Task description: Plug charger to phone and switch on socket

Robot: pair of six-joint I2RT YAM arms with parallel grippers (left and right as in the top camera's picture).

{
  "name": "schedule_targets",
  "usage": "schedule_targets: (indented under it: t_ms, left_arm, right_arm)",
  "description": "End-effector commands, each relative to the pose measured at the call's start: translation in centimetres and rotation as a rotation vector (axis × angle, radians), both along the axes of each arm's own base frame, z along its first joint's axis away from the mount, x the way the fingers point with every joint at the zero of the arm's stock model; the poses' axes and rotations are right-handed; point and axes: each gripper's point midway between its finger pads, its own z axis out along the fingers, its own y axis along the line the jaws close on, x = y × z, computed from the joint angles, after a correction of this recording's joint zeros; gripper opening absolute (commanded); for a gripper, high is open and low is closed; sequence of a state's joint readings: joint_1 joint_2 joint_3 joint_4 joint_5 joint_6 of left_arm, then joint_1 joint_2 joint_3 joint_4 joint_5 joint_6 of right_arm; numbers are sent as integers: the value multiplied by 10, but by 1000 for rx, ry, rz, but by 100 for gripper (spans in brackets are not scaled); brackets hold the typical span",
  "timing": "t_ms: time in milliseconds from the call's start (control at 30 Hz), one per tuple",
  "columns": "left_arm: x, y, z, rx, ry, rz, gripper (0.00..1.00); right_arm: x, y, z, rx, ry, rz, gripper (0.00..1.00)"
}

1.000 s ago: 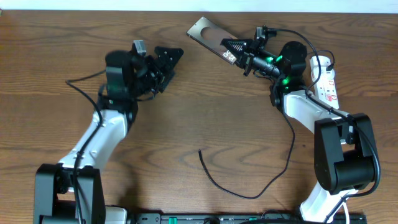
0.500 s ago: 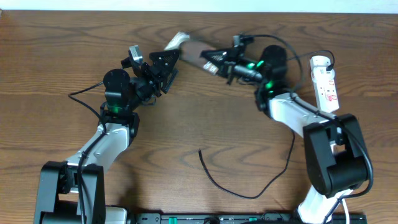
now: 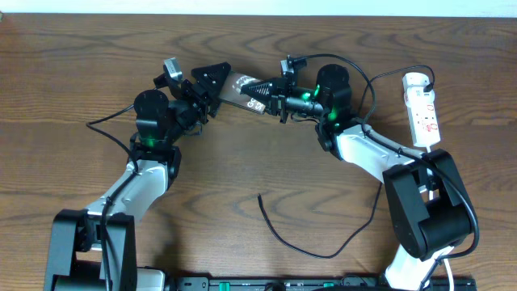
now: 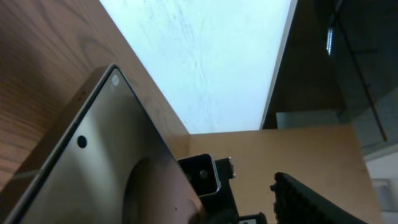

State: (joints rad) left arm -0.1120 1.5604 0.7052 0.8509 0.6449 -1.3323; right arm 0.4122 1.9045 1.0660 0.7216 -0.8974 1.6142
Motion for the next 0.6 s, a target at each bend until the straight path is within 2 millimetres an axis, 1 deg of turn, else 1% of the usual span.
schedule_targets:
  t_ms: [0,267,300,333,367,433,567]
  left_arm:
    - [3,6,7,11,-29,32,75]
    - [6,10,6,14,-29,63,74]
    - [6,10,6,14,-29,66,73]
    - [7,11,6,11,-27,71,67]
    - [7,11,6,11,-26,73,64]
    - [7,12,6,3,-19,78,61]
    - [9,14,6,-23,1,96,51]
  right_arm:
    - [-7,12,9,-4,-52,23,1]
    - [-9,16,8,-7,-46,19,1]
    - [-9,17,8,-7,-46,20,1]
    - [-10,17,8,-7,-46,20,1]
    - [-10,18,8,-8,-47,18,1]
    - [-9,18,8,-8,-47,16,1]
    - [-9,18,8,-8,-47,16,1]
